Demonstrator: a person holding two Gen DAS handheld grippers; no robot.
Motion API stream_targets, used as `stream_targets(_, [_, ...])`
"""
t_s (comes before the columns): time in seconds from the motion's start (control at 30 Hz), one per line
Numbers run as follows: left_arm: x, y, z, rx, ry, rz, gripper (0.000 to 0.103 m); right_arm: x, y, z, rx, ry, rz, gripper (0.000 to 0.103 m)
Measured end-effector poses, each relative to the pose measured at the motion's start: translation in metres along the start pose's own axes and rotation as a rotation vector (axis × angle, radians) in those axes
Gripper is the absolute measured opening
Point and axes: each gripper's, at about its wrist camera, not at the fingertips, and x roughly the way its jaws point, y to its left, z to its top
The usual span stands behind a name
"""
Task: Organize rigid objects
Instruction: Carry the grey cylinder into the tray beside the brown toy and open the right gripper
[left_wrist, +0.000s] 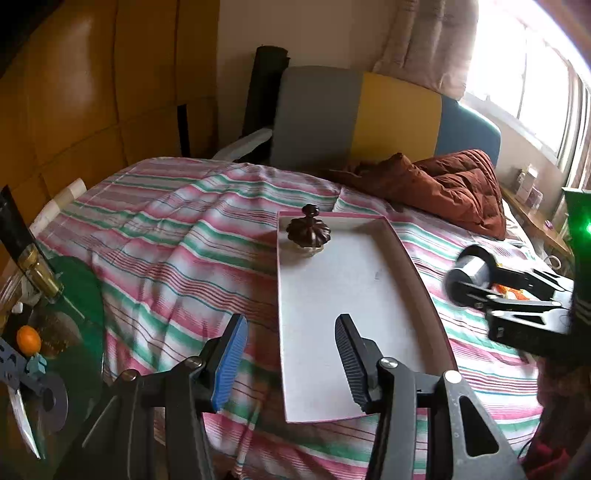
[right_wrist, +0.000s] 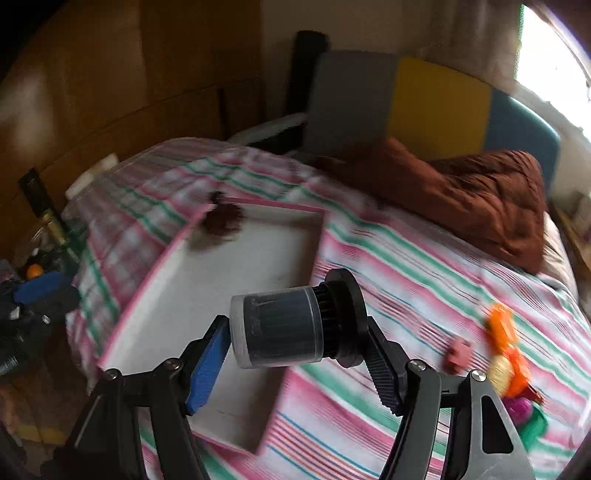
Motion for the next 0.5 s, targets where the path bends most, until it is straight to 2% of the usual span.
stream_targets(0.2, [0.0,0.008,-0.001,-0.015,0.001,0.006,0.05,0.037,0.039,0.018,-0.03,0.056,0.064,0.071])
stream_targets(0.5, [0.006,0.018,0.0,-0.039,0.011,0.004,0.05,0.077,0.063,0.036,-0.041,0.108,0.077,0.071])
